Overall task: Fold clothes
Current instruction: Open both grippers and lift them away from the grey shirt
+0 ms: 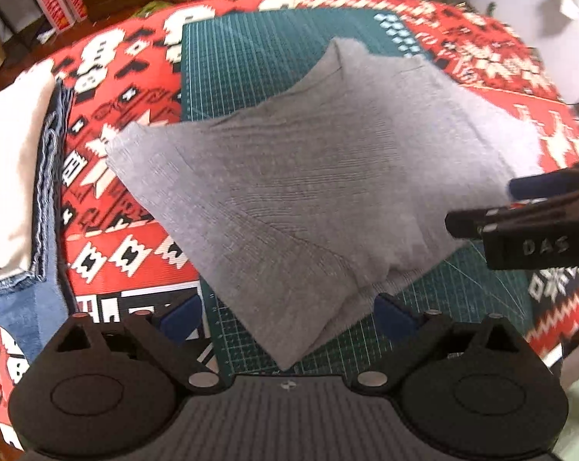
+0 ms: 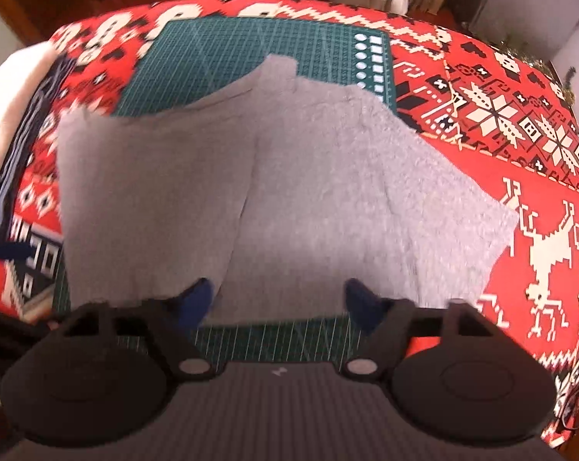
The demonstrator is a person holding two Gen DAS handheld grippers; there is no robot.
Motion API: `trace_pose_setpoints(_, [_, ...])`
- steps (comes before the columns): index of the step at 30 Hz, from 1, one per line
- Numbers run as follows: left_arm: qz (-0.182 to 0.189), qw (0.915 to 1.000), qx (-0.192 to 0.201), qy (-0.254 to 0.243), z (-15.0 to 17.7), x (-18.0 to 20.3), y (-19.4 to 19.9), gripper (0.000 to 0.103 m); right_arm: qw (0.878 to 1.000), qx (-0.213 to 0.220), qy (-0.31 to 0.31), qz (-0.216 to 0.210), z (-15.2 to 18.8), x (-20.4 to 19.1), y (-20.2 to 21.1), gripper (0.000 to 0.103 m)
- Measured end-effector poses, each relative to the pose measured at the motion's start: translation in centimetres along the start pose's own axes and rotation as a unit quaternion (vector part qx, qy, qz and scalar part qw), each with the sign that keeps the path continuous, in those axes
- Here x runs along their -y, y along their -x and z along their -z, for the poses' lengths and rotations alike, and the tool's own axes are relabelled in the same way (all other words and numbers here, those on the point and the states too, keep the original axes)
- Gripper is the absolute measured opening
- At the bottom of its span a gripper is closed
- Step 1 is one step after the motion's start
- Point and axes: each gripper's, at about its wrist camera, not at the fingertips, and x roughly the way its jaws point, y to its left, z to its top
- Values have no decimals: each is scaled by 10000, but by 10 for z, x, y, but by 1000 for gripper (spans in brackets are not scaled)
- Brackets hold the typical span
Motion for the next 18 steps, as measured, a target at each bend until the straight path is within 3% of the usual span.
trace_pose_setpoints(2, [119,9998,83,-146,5,-1,2,74,9999,-34,21,-103,3,-8,4,40])
trace_pose_setpoints(3, [175,9996,95,-215,9,-1,2,65,9998,-93,17,-186,3,-10,4,35])
trace_pose_setpoints(6, [394,9986,139,-314,16,0,1,45,9990,-226,-103,-377,3,-17,-7,30])
trace_pose_setpoints(13, [966,9923,413,-652,15,17,-4,24,9967,-404,-260,-652,0,-26,-27,25])
trace_pose_setpoints(15, [1068,9888,537,-890,13,24,-6,17,9962,-452,-235,-707,0,-29,-33,10])
trace_pose_setpoints(18, [1201,9809,748,-1338,11,33,-10,11,9963,-488,-98,-695,2,-32,-37,2])
